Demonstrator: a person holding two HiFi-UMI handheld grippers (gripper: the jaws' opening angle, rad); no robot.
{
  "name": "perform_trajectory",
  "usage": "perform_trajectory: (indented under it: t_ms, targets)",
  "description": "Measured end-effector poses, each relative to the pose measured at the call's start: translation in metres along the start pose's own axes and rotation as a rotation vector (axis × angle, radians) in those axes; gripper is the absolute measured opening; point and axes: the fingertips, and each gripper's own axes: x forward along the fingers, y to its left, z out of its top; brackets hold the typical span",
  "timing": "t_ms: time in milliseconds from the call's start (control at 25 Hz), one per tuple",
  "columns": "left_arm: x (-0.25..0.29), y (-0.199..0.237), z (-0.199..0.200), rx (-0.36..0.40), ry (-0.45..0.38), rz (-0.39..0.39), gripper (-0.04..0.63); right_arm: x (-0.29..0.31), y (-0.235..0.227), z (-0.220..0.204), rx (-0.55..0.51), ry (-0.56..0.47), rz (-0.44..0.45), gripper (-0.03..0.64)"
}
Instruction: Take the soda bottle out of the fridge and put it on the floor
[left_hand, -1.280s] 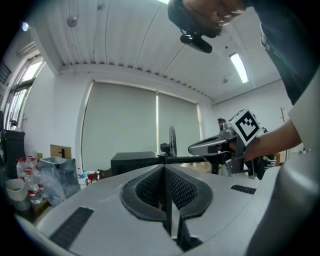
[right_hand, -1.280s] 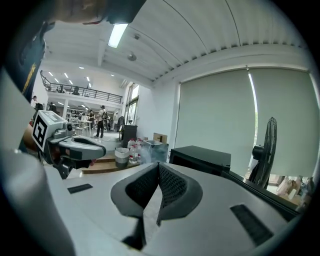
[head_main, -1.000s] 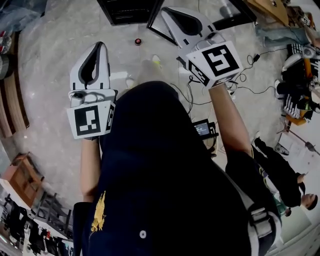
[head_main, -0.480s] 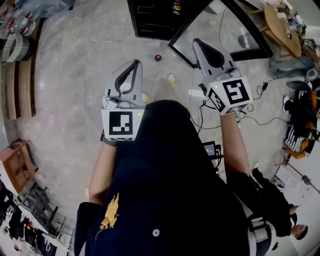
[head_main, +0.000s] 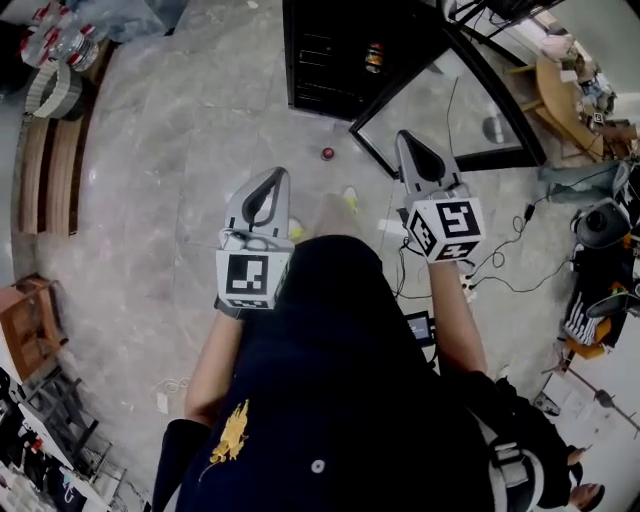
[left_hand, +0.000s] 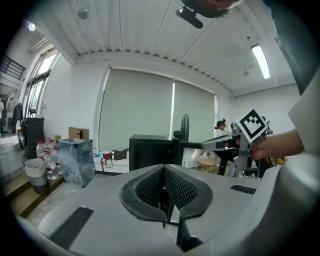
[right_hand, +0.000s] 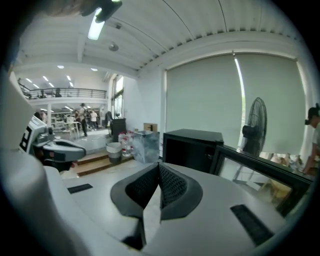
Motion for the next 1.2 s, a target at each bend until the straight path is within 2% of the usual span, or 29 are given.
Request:
perform_trajectory:
  t_ms: [80, 160, 520, 840, 1200]
  targets:
    - [-0.003, 0.007, -0.001, -0.022, 0.017, -0.001, 0.018, -0.004, -0.009, -0.013, 0.02, 0.063, -0.094, -0.005]
    - [-0.007, 0.019, -0.001, -0.014, 0.029, 0.013, 0.018, -0.007, -0.009, -0.02, 0.043, 0.088, -0.127, -0.005]
    - [-0.011, 0.036, 0.001, -0.011, 0.028, 0.023, 0.018, -0.011, -0.007, -0.023, 0.047, 0.093, -0.133, -0.005]
    - [-0.008, 0.023, -0.005, 0.018, 0.043, -0.004, 0.018, -0.013, -0.01, -0.024, 0.051, 0.088, -0.138, -0.005]
    - [-0.009, 0.021, -0.007, 0.015, 0.046, -0.005, 0.018, -0.015, -0.01, -0.026, 0.059, 0.083, -0.136, -0.005]
